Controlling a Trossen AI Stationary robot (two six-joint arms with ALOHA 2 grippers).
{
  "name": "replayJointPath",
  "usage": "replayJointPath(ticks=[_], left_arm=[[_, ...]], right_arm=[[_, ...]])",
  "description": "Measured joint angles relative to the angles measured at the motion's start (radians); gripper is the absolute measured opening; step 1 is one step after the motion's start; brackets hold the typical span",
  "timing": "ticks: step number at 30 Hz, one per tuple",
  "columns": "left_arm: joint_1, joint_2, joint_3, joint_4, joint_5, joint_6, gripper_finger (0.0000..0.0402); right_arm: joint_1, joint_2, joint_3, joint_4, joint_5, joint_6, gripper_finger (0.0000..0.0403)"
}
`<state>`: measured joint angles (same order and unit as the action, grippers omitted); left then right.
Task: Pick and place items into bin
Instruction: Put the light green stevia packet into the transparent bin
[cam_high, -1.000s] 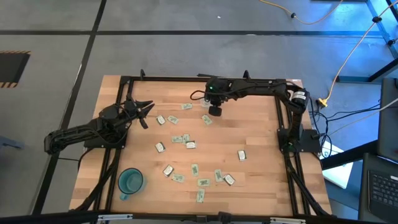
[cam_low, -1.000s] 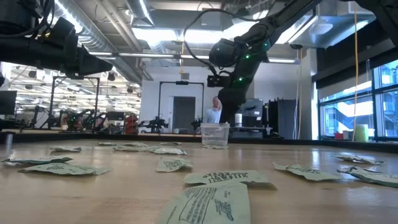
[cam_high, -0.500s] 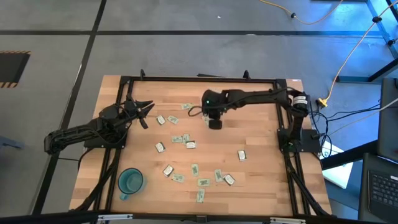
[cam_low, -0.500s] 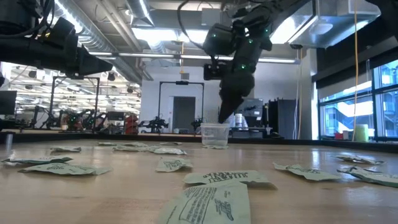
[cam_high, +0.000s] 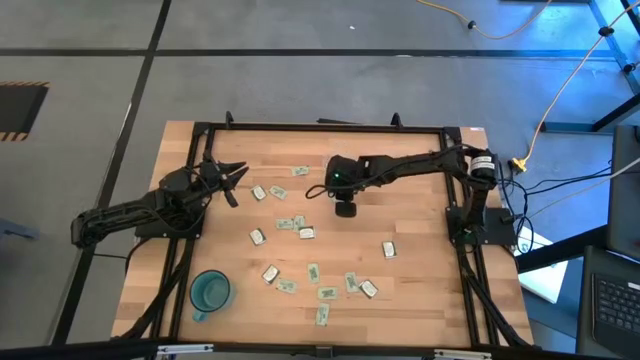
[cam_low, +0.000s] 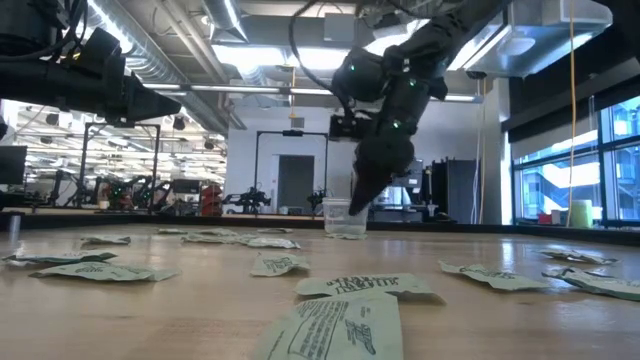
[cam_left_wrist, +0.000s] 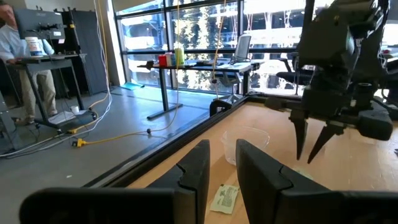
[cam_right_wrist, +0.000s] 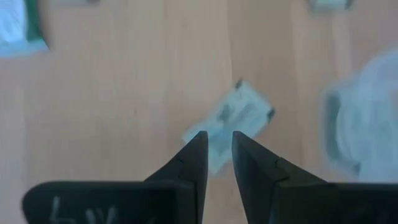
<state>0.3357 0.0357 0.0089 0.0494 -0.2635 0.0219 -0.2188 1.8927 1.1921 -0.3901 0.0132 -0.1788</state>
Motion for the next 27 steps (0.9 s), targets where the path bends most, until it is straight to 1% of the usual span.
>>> replayJointPath(ticks=[6,11,18,22,27], left_arm=[[0.000,0.000,0.000,0.000,0.000,0.000,0.0072],[0.000,0.000,0.000,0.000,0.000,0.000,0.0072],[0.000,0.000,0.000,0.000,0.000,0.000,0.0072],[0.000,0.002,0.000,0.000,0.000,0.000,0.0072],[0.000,0.008,0.000,0.000,-0.001,0.000,0.0072]], right_arm=[[-0.001,0.000,-0.060,0.046,0.001,0.021,0.0077],[-0.006,0.000,-0.108,0.142,0.000,0.023,0.0077],[-0.038,0.028,-0.119,0.156,-0.002,0.064,0.0074],[-0.052,0.053,-0.116,0.142,-0.042,0.070,0.0057],[-0.053,0.061,-0.115,0.127,-0.037,0.072,0.0019]])
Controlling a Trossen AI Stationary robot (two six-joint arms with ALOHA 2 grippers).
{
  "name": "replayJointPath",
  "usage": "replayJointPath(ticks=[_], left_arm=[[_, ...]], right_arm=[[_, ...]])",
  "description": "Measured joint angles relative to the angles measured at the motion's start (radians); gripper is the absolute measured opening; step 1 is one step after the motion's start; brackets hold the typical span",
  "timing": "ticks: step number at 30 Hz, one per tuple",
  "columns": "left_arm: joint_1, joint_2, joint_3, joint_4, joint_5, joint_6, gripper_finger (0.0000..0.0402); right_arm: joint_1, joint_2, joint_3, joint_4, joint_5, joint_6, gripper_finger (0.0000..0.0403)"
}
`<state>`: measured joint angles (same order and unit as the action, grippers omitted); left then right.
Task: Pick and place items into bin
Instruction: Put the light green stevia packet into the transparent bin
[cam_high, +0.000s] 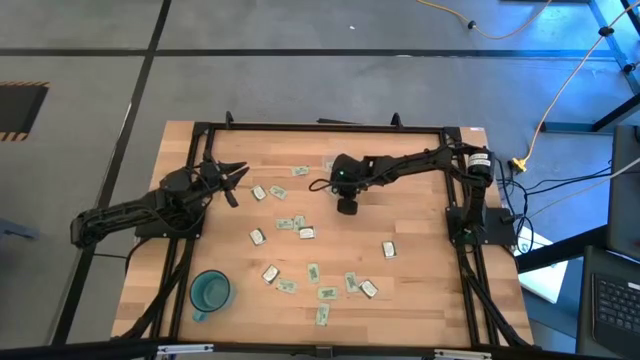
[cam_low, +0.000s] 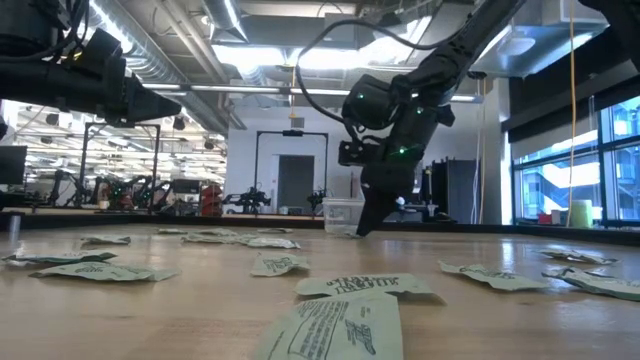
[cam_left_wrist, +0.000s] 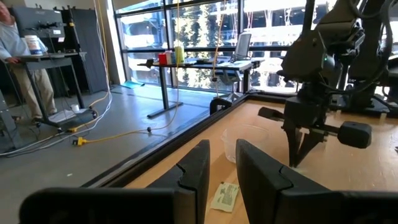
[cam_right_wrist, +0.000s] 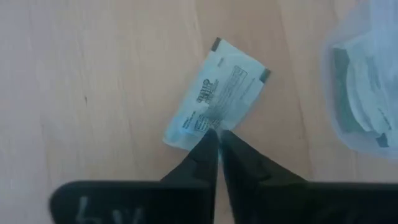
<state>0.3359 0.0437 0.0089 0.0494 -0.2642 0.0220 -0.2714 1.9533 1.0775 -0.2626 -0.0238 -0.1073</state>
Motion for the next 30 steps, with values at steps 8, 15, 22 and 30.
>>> replayJointPath(ticks=[8,15,22,30], left_arm=[[0.000,0.005,0.000,0.000,0.000,0.000,0.0072],[0.000,0.005,0.000,0.000,0.000,0.000,0.0072],[0.000,0.005,0.000,0.000,0.000,0.000,0.0072],[0.000,0.005,0.000,0.000,0.000,0.000,0.0072]], right_arm=[[0.001,-0.010,0.012,-0.030,0.000,0.024,0.0003],[0.008,-0.102,0.116,-0.196,-0.005,0.000,0.0002],[-0.004,-0.132,0.280,-0.284,0.147,-0.049,0.0001],[-0.082,-0.124,0.353,-0.318,0.162,-0.102,0.0001]])
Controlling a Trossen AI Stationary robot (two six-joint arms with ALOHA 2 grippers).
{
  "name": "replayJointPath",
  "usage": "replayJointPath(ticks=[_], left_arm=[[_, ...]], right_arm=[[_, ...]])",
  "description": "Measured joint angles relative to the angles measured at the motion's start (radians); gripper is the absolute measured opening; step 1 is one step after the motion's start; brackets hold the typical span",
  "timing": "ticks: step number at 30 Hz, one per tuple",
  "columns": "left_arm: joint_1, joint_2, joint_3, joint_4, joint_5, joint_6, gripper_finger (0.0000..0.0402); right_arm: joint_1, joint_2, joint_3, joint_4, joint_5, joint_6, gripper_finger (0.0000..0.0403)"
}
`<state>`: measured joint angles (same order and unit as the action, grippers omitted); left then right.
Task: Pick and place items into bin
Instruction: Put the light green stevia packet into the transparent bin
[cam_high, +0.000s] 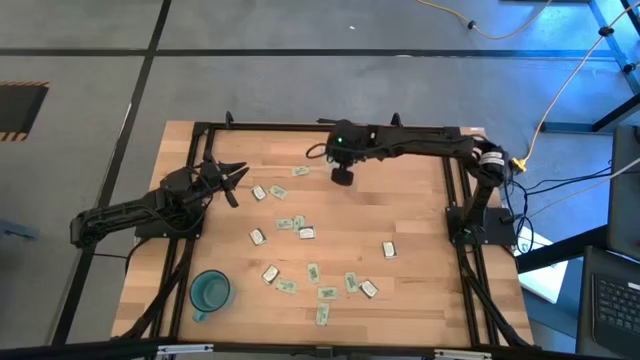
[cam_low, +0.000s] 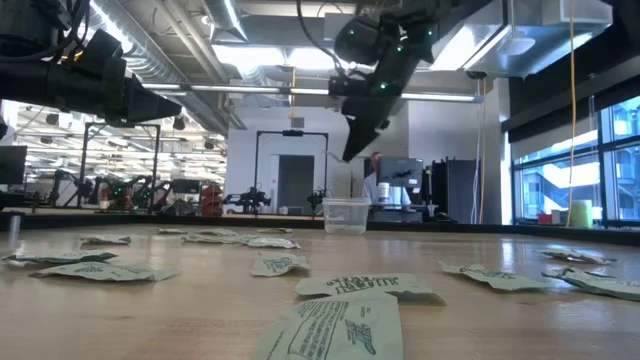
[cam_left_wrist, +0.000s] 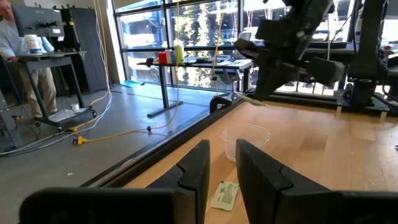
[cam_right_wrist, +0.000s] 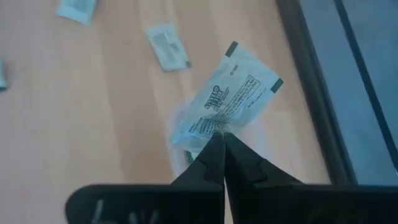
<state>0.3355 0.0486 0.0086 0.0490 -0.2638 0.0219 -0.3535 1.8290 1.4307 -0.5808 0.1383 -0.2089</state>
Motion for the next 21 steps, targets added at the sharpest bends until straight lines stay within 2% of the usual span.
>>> replayJointPath(ticks=[6,11,21], left_arm=[[0.000,0.000,0.000,0.000,0.000,0.000,0.0072],[0.000,0.000,0.000,0.000,0.000,0.000,0.0072],[0.000,0.000,0.000,0.000,0.002,0.000,0.0072]], right_arm=[[-0.052,0.063,0.000,-0.006,-0.051,-0.009,0.0000],[-0.068,0.121,0.000,-0.010,-0.053,-0.020,0.0000],[-0.069,0.132,0.000,-0.010,-0.053,-0.031,0.0005]])
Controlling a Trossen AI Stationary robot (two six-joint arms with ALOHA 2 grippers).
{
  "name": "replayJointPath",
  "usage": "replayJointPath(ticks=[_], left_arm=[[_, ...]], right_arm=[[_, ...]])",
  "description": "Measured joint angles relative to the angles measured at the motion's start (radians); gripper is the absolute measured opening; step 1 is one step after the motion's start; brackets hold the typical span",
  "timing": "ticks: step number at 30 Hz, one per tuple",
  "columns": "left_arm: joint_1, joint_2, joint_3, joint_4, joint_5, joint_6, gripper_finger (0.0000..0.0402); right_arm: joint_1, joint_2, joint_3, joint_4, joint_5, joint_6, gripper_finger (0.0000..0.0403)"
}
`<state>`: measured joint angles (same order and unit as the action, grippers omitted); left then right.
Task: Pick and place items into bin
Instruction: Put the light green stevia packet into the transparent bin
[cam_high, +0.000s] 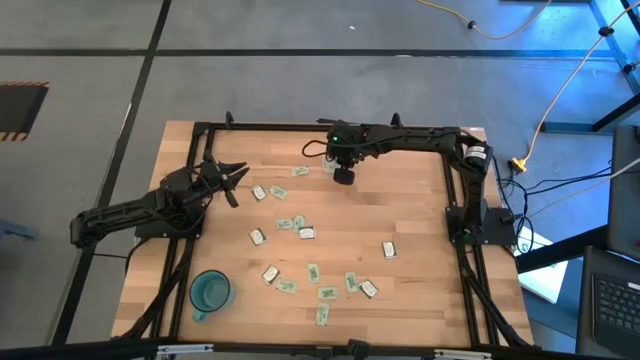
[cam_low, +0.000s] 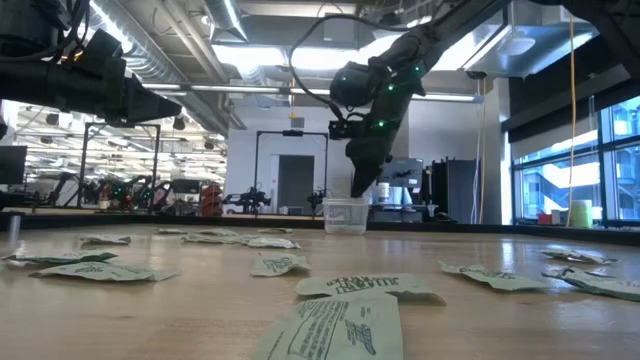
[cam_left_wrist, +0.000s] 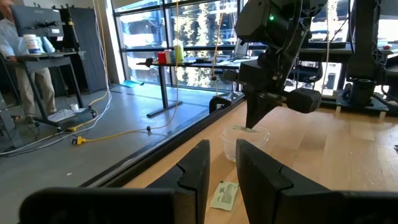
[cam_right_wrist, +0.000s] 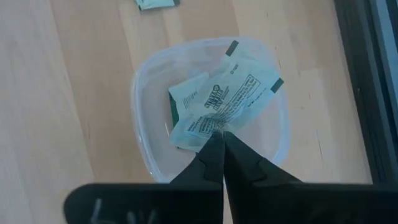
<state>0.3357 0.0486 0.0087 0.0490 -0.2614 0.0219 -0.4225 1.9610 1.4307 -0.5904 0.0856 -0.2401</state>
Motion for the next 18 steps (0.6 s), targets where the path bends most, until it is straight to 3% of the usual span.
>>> replayJointPath(ticks=[12,18], left_arm=[[0.000,0.000,0.000,0.000,0.001,0.000,0.0072],[0.000,0.004,0.000,0.000,0.001,-0.008,0.0074]], right_arm=[[0.000,-0.008,0.000,-0.016,0.000,0.009,0.0061],[0.004,-0.151,-0.019,-0.086,-0.085,0.052,0.0085]])
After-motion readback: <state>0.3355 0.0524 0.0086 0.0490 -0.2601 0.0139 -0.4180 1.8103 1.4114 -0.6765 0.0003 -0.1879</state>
